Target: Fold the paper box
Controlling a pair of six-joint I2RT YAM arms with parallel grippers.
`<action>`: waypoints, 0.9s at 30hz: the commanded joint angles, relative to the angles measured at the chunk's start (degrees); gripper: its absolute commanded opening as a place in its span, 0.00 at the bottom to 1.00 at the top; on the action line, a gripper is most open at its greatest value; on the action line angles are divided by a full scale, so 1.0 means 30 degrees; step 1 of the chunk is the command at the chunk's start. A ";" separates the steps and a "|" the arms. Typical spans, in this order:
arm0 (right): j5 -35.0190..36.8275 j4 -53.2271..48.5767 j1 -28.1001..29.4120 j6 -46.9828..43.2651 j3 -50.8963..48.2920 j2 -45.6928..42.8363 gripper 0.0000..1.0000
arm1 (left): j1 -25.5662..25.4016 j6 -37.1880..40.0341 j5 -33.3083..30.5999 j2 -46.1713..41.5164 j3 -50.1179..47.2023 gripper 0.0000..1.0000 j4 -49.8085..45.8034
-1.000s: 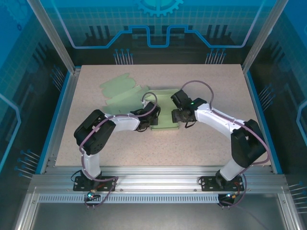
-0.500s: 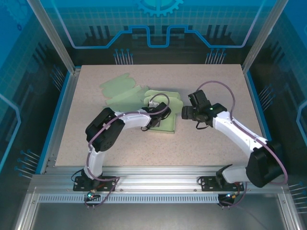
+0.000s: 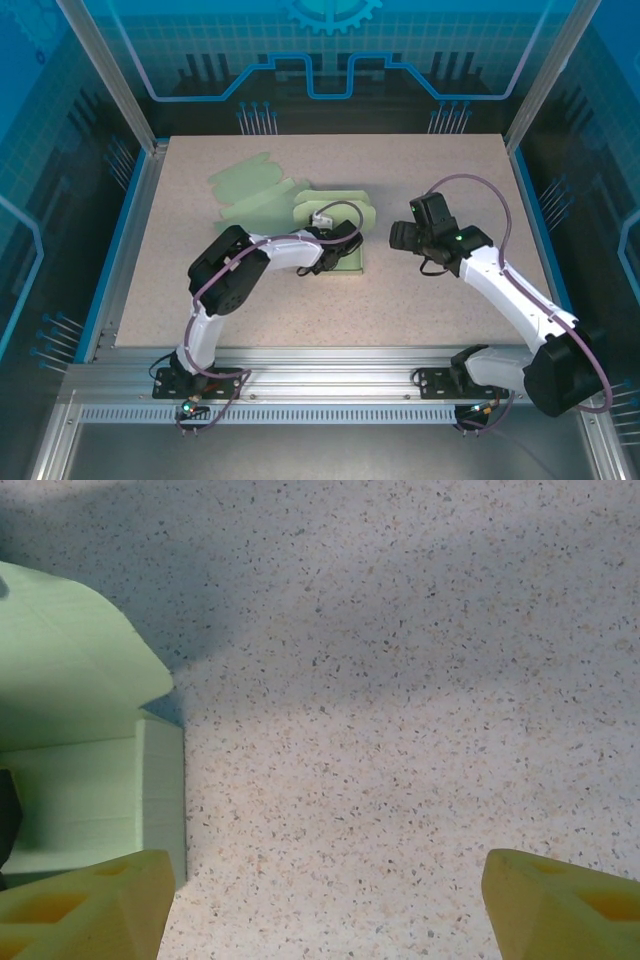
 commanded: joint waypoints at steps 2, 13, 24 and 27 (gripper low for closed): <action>-0.0300 0.0185 -0.0197 0.0246 -0.0223 -0.0380 0.82 | 0.0137 0.0271 0.0764 -0.0587 -0.1016 0.35 -0.1414; -0.0507 0.0303 -0.0168 -0.0021 -0.0255 -0.0286 0.82 | 0.0151 0.0224 0.3442 -0.3271 -0.0899 0.55 0.0070; -0.3935 0.1910 -0.0113 -0.3467 0.0651 0.0803 0.83 | 0.0704 0.2015 0.6008 -0.7887 -0.2599 0.74 0.2689; -0.4827 0.2452 -0.0144 -0.5027 0.1448 0.1704 0.82 | 0.2156 0.5291 0.8891 -0.9899 -0.4069 0.80 0.5440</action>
